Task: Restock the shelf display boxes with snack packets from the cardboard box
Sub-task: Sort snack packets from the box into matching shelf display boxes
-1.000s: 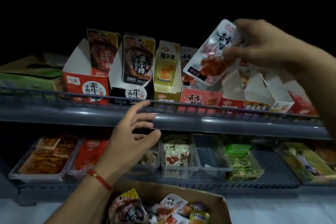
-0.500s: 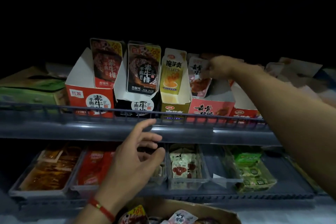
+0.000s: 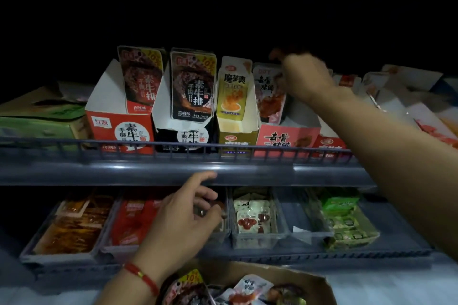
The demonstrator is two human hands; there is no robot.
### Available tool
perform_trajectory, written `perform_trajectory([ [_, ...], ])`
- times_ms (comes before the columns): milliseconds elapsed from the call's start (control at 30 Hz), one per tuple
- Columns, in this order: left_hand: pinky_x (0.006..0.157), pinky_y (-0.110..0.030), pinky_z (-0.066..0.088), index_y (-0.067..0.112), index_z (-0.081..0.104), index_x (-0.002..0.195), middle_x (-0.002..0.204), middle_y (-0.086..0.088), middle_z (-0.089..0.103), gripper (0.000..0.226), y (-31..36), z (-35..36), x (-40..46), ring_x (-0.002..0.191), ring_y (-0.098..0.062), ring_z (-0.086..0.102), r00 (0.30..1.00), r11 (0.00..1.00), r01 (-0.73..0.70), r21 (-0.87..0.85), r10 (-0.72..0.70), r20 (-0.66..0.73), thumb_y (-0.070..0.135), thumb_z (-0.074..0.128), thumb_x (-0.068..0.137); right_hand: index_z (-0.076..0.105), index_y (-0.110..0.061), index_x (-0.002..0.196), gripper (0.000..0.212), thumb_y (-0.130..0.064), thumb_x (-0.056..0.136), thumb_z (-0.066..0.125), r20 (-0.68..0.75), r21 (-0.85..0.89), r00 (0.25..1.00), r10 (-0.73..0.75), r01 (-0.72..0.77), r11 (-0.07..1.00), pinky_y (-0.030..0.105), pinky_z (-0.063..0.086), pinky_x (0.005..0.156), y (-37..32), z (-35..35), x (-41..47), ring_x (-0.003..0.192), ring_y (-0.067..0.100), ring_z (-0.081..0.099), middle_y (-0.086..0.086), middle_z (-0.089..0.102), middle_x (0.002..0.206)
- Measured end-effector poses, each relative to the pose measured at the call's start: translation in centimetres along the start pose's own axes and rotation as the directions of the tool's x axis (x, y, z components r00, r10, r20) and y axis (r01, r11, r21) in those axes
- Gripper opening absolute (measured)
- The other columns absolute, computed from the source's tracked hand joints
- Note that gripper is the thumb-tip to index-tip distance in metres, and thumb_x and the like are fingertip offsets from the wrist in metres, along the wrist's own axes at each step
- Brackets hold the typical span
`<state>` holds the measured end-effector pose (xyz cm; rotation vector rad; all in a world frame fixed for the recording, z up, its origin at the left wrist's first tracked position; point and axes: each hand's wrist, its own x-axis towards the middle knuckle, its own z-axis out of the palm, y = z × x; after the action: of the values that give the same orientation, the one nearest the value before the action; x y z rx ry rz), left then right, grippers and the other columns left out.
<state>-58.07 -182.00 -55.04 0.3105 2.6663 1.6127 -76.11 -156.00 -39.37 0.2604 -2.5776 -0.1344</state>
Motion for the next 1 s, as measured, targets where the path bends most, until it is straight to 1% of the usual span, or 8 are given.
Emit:
perform_trajectory([
  [167, 0.092, -0.023, 0.050, 0.034, 0.052, 0.137, 0.124, 0.009, 0.064, 0.042, -1.6, 0.3, -0.2, 0.111, -0.010, 0.062, 0.935, 0.849, -0.119, 0.515, -0.079, 0.346, 0.033, 0.061, 0.096, 0.062, -0.014, 0.119, 0.027, -0.022, 0.095, 0.053, -0.276, 0.229, 0.943, -0.183, 0.249, 0.941, 0.041, 0.054, 0.078, -2.8, -3.6, -6.3, 0.097, 0.024, 0.062, 0.007, 0.065, 0.108],
  [233, 0.100, -0.025, 0.048, 0.035, 0.047, 0.143, 0.137, 0.005, 0.061, 0.049, -2.6, 1.0, -1.0, 0.124, -0.015, 0.059, 0.827, 0.751, -0.208, 0.626, -0.207, 0.524, 0.036, 0.058, 0.096, 0.064, -0.016, 0.111, 0.021, -0.025, 0.096, 0.052, -0.191, 0.336, 0.945, -0.266, 0.318, 0.887, 0.031, 0.054, 0.074, -4.5, -4.3, -11.2, 0.087, 0.016, 0.064, 0.002, 0.068, 0.099],
  [333, 0.100, -0.031, 0.050, 0.036, 0.047, 0.144, 0.137, 0.003, 0.061, 0.047, -3.5, 2.4, -2.7, 0.124, -0.021, 0.059, 0.696, 0.704, -0.246, 0.667, -0.350, 0.626, 0.036, 0.056, 0.098, 0.064, -0.025, 0.102, 0.011, -0.029, 0.095, 0.056, 0.145, 0.449, 0.899, -0.414, 0.313, 0.837, 0.031, 0.055, 0.068, -6.8, -3.0, -18.2, 0.076, 0.011, 0.062, -0.007, 0.068, 0.089],
  [467, 0.110, -0.036, 0.044, 0.033, 0.043, 0.149, 0.151, 0.001, 0.051, 0.052, -4.6, 4.3, -4.2, 0.134, -0.021, 0.051, 0.690, 0.687, -0.282, 0.669, -0.339, 0.639, 0.036, 0.054, 0.099, 0.062, -0.029, 0.118, 0.024, -0.041, 0.098, 0.056, 0.709, 0.408, 0.543, -0.449, 0.204, 0.890, 0.029, 0.049, 0.076, -7.6, 3.0, -26.4, 0.086, 0.016, 0.060, -0.008, 0.062, 0.093],
  [533, 0.113, -0.039, 0.040, 0.034, 0.037, 0.153, 0.153, 0.000, 0.048, 0.055, -5.3, 5.0, -5.0, 0.139, -0.022, 0.046, 0.667, 0.665, -0.289, 0.688, -0.376, 0.643, 0.039, 0.053, 0.101, 0.063, -0.018, 0.117, 0.028, -0.038, 0.099, 0.057, 0.819, 0.407, 0.357, -0.450, 0.191, 0.893, 0.030, 0.046, 0.080, -7.3, 6.8, -30.3, 0.096, 0.022, 0.061, 0.000, 0.061, 0.102],
  [600, 0.113, -0.037, 0.039, 0.033, 0.035, 0.154, 0.153, -0.004, 0.047, 0.056, -6.1, 5.6, -5.5, 0.139, -0.025, 0.045, 0.644, 0.663, -0.284, 0.693, -0.404, 0.650, 0.040, 0.054, 0.101, 0.064, -0.012, 0.119, 0.036, -0.041, 0.101, 0.054, 0.874, 0.352, 0.281, -0.397, 0.197, 0.915, 0.036, 0.050, 0.089, -7.2, 10.2, -33.6, 0.108, 0.026, 0.061, 0.006, 0.064, 0.117],
  [767, 0.112, -0.036, 0.040, 0.030, 0.034, 0.156, 0.155, -0.007, 0.044, 0.058, -6.8, 6.4, -5.9, 0.139, -0.027, 0.045, 0.610, 0.665, -0.272, 0.695, -0.440, 0.659, 0.040, 0.054, 0.102, 0.056, -0.007, 0.134, 0.055, -0.051, 0.102, 0.048, 0.910, 0.294, 0.259, -0.323, 0.143, 0.945, 0.040, 0.047, 0.100, -9.0, 13.9, -37.7, 0.122, 0.035, 0.056, 0.019, 0.055, 0.138],
  [1000, 0.114, -0.038, 0.038, 0.027, 0.031, 0.157, 0.157, -0.008, 0.041, 0.057, -6.6, 6.9, -6.0, 0.142, -0.028, 0.040, 0.601, 0.668, -0.287, 0.687, -0.433, 0.672, 0.040, 0.051, 0.105, 0.054, -0.025, 0.133, 0.051, -0.060, 0.099, 0.040, 0.877, 0.250, 0.373, -0.303, 0.183, 0.951, 0.046, 0.051, 0.093, -12.7, 16.5, -39.4, 0.113, 0.037, 0.061, 0.015, 0.060, 0.131],
])
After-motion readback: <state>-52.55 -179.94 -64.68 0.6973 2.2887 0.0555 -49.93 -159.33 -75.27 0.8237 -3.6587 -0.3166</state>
